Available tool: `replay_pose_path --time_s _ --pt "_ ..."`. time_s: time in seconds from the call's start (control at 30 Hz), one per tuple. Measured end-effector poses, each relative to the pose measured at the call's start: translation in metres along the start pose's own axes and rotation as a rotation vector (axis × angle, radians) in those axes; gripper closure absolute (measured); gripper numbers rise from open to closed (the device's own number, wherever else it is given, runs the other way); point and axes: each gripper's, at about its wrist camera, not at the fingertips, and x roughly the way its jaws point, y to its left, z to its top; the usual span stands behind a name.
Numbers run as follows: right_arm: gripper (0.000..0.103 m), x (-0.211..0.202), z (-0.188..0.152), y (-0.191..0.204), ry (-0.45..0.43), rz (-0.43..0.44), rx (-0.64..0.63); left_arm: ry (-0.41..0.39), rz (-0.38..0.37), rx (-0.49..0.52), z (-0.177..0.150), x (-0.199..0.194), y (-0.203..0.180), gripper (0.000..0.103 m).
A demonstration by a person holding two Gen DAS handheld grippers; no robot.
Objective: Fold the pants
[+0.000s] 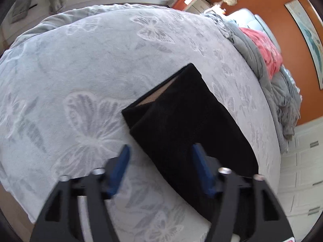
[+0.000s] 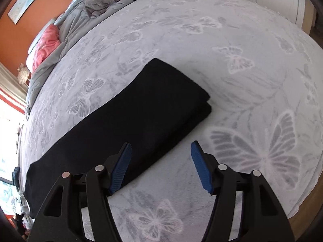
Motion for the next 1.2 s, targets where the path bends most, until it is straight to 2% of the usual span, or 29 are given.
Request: replay_pose_path --time_s 0.07,0.17,0.23,0.3,0.37,0.4,0.43,0.47,0.5,0.53,0.6,0.67,0.77,0.83,0.87,0.97,1.03,1.1,1.13,1.17,1.2 --pt "0.031 0.006 0.001 -0.008 0.014 0.021 0.033 0.02 -0.016 -0.075 -0.003 0.002 0.01 0.015" --pt "0.031 0.022 0.004 -0.009 0.041 0.038 0.046 0.136 -0.019 -0.099 -0.006 0.03 0.012 0.015" --pt "0.029 0.037 0.006 -0.007 0.06 0.057 0.061 0.107 0.016 -0.09 -0.007 0.036 0.001 0.011" --pt "0.03 0.043 0.009 0.001 0.019 0.051 0.05 0.098 0.008 -0.042 -0.006 0.043 -0.015 0.011" --pt "0.042 0.049 0.012 0.011 -0.001 0.056 0.031 0.09 -0.019 -0.024 -0.006 0.052 -0.024 0.012" --pt "0.057 0.053 0.013 0.014 -0.006 0.034 0.029 0.07 -0.014 -0.013 -0.006 0.055 -0.028 0.013" --pt "0.089 0.056 0.014 0.018 -0.012 0.031 0.022 0.05 -0.012 0.008 -0.005 0.057 -0.032 0.027" --pt "0.092 0.055 0.017 0.021 -0.008 0.061 0.024 0.033 0.009 0.025 -0.003 0.058 -0.035 0.041" --pt "0.093 0.047 0.02 0.026 -0.037 0.065 0.027 0.028 0.037 0.023 0.0 0.06 -0.034 0.076" --pt "0.093 0.032 0.024 0.034 -0.071 0.099 0.015 0.041 -0.027 -0.012 0.004 0.06 -0.03 0.087" --pt "0.093 -0.006 0.031 0.045 -0.146 0.187 0.002 0.045 -0.105 -0.066 0.012 0.048 -0.028 0.088" --pt "0.093 -0.041 0.033 0.051 -0.197 0.25 -0.026 0.035 -0.18 -0.051 0.017 0.025 -0.038 0.088" --pt "0.093 -0.067 0.026 0.048 -0.2 0.218 -0.087 0.041 -0.233 0.022 0.016 -0.011 -0.053 0.088" --pt "0.093 -0.055 0.018 0.029 -0.13 0.104 -0.109 0.069 -0.203 0.04 0.009 -0.019 -0.051 0.088" --pt "0.093 -0.039 0.013 0.012 -0.074 0.055 -0.082 0.091 -0.159 0.043 0.004 -0.017 -0.044 0.088" --pt "0.092 0.008 0.0 -0.028 0.084 -0.008 0.001 0.209 -0.018 -0.027 -0.01 0.01 -0.006 0.087" --pt "0.092 0.012 -0.001 -0.03 0.083 0.007 -0.007 0.263 0.018 -0.055 -0.015 0.028 0.006 0.087" --pt "0.092 -0.004 0.0 -0.022 0.023 0.059 -0.028 0.238 0.038 0.01 -0.014 0.025 -0.004 0.087" --pt "0.091 -0.006 0.0 -0.019 0.011 0.05 -0.056 0.219 0.041 0.038 -0.016 0.02 -0.01 0.086" --pt "0.091 -0.001 -0.002 -0.02 0.025 0.031 -0.066 0.208 0.051 0.062 -0.017 0.018 -0.015 0.085" --pt "0.09 0.007 -0.005 -0.025 0.057 0.014 -0.051 0.211 0.084 0.084 -0.017 0.02 -0.017 0.078"
